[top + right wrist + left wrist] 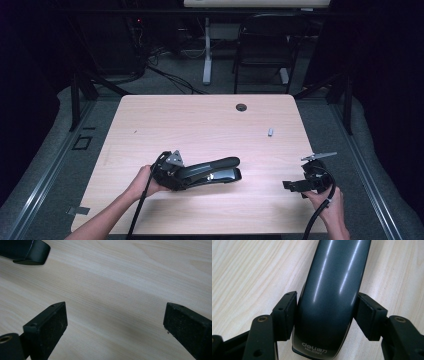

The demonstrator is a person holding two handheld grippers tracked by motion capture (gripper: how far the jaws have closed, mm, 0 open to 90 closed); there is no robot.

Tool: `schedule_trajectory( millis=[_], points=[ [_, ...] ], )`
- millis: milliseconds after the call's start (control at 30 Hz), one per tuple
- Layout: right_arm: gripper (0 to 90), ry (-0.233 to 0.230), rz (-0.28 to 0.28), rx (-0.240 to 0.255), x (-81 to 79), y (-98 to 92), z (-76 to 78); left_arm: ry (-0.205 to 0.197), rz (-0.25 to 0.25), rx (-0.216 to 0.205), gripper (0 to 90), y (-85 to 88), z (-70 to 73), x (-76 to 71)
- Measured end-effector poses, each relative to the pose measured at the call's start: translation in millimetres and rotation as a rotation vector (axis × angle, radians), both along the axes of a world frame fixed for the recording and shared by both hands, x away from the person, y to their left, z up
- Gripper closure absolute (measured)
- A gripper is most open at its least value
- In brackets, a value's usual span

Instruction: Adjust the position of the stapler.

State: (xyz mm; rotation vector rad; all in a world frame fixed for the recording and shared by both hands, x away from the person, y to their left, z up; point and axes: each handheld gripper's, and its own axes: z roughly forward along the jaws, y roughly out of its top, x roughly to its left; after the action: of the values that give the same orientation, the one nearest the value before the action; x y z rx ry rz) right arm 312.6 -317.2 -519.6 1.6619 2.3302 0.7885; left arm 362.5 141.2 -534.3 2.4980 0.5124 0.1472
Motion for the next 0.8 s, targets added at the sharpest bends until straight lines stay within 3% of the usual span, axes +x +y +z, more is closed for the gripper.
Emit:
schedule_trajectory(
  millis=[167,300,400,600,800],
  points=[
    [4.7,0.0,0.002,-0.002,0.0,-0.4,0.2,0.004,-0.062,0.016,41.7,-1.4,1.8,4.9],
    [4.8,0.002,-0.001,-0.001,0.2,0.2,0.0,0.004,-0.138,0.055,43.5,-2.4,4.0,10.1],
    [4.8,0.001,0.0,-0.001,0.1,0.5,0.2,0.008,-0.159,0.068,44.0,-3.1,5.0,12.2],
    [4.8,0.002,-0.002,0.0,0.2,-0.1,-0.4,-0.004,-0.154,0.058,44.0,-4.5,3.9,16.8],
    [4.8,0.003,0.003,0.0,-0.1,-0.5,-0.1,0.009,-0.157,0.07,44.1,-7.1,5.0,23.1]
  ],
)
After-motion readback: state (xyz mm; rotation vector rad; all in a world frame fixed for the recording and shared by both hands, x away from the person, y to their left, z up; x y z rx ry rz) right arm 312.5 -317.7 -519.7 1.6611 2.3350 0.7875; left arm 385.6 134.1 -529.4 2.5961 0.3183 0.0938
